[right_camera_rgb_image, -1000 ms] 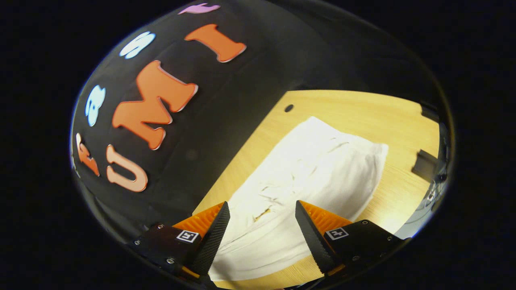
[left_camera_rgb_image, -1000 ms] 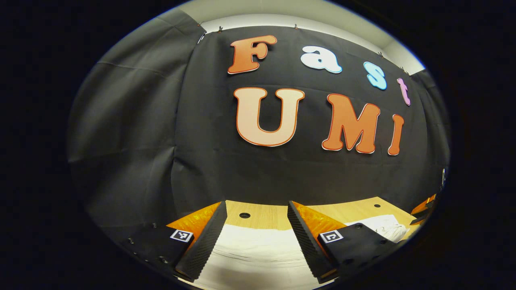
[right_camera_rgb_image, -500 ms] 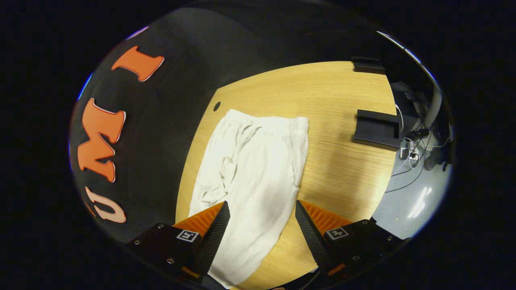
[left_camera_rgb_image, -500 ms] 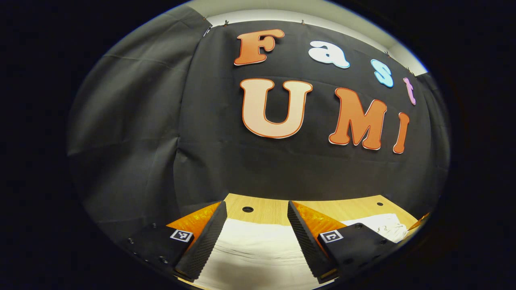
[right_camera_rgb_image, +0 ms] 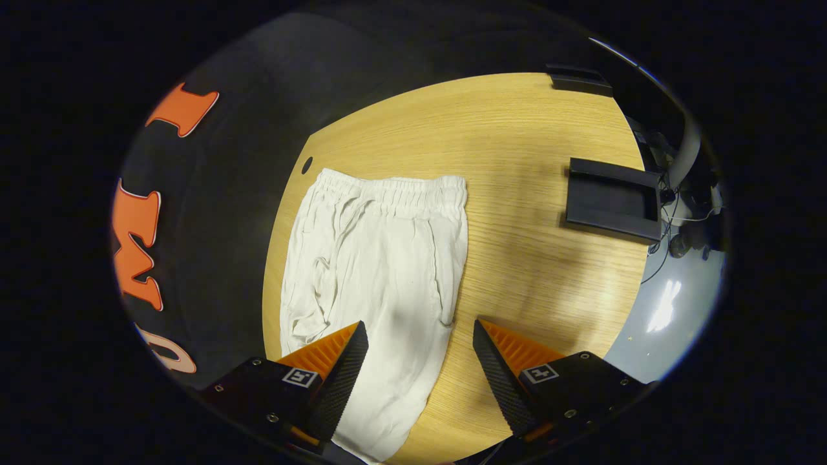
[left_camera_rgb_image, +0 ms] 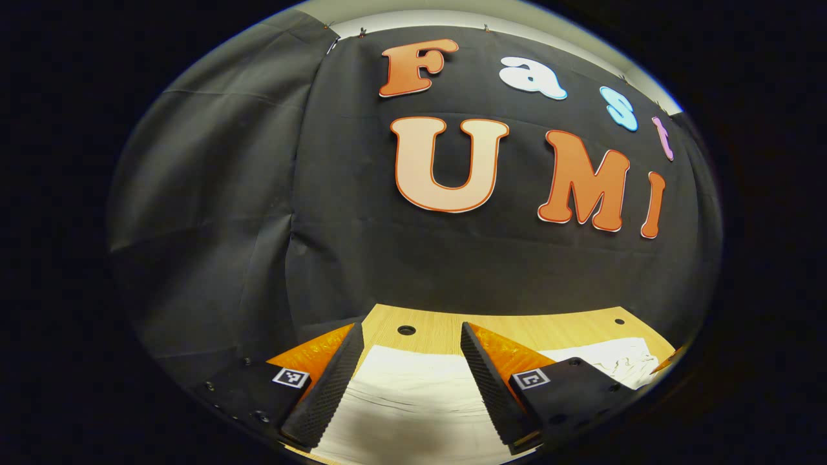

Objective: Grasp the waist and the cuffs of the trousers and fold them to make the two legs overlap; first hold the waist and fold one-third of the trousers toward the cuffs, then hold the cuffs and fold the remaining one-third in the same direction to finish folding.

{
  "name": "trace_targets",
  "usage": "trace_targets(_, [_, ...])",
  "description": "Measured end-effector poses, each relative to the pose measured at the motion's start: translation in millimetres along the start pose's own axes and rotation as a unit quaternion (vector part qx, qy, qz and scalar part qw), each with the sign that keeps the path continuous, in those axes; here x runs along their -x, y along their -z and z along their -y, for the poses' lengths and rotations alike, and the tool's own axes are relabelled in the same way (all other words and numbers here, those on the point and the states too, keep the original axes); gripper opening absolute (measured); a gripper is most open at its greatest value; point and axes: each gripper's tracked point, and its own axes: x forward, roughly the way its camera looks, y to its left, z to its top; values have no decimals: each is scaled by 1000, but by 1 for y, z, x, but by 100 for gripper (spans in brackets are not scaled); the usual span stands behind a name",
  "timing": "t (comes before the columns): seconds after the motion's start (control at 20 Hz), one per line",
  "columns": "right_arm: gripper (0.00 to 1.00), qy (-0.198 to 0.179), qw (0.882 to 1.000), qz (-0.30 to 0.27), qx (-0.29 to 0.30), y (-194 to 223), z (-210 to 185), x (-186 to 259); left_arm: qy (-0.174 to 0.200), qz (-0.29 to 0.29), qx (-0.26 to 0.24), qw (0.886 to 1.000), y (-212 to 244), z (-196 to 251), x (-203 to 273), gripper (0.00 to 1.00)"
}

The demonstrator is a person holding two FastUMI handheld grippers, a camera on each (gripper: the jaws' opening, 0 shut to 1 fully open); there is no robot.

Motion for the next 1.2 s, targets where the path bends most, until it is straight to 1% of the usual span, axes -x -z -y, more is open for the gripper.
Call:
trace_targets(0.05, [99, 2, 1000, -2, 2, -1, -1, -3, -3, -2, 0, 1000, 1, -1, -1, 98])
trace_targets(0.2, [98, -7, 1000, -9, -11, -4, -10, -10, -12, -5, 2, 1000, 3, -3, -2, 98])
trace_targets(0.35, [99, -8, 1000, -12, -3, -7, -17, -15, -20, -7, -1, 1000, 2, -4, -4, 98])
trace_targets(0.45, [99, -14, 1000, -15, -9, -7, -23, -20, -22, -8, 1, 1000, 3, -5, -4, 98])
trace_targets(0.5, [97, -11, 1000, -17, -12, -7, -25, -24, -23, -8, 3, 1000, 3, -6, -5, 98])
trace_targets(0.6, [86, -9, 1000, -19, -12, -7, -27, -30, -26, -10, 10, 1000, 4, -6, -6, 98])
trace_targets(0.65, [76, -10, 1000, -22, -11, -6, -28, -32, -28, -12, 15, 999, 4, -7, -6, 98])
trace_targets(0.7, [72, -10, 1000, -25, -9, -6, -28, -34, -30, -13, 19, 999, 5, -9, -6, 98])
trace_targets(0.75, [51, -10, 999, -31, -6, -4, -26, -38, -34, -14, 23, 999, 6, -10, -6, 98])
trace_targets(0.8, [53, -8, 999, -35, -6, -4, -25, -38, -39, -14, 29, 999, 6, -11, -6, 95])
trace_targets(0.85, [38, -3, 999, -35, -10, -4, -22, -41, -39, -14, 40, 998, 4, -9, -7, 95])
trace_targets(0.9, [19, 2, 999, -39, -14, -4, -18, -42, -40, -18, 51, 998, 6, -11, -6, 98])
trace_targets(1.0, [7, 6, 999, -46, -15, -3, -15, -42, -46, -29, 74, 996, 15, -13, -4, 98])
trace_targets(1.05, [3, 8, 999, -47, -8, -3, -14, -42, -47, -38, 86, 994, 22, -12, -1, 98])
trace_targets(1.15, [1, 14, 999, -52, 8, -3, -13, -42, -53, -66, 107, 991, 47, -15, 10, 98])
trace_targets(1.2, [1, 16, 998, -58, 18, -3, -15, -42, -67, -88, 119, 987, 66, -21, 17, 98])
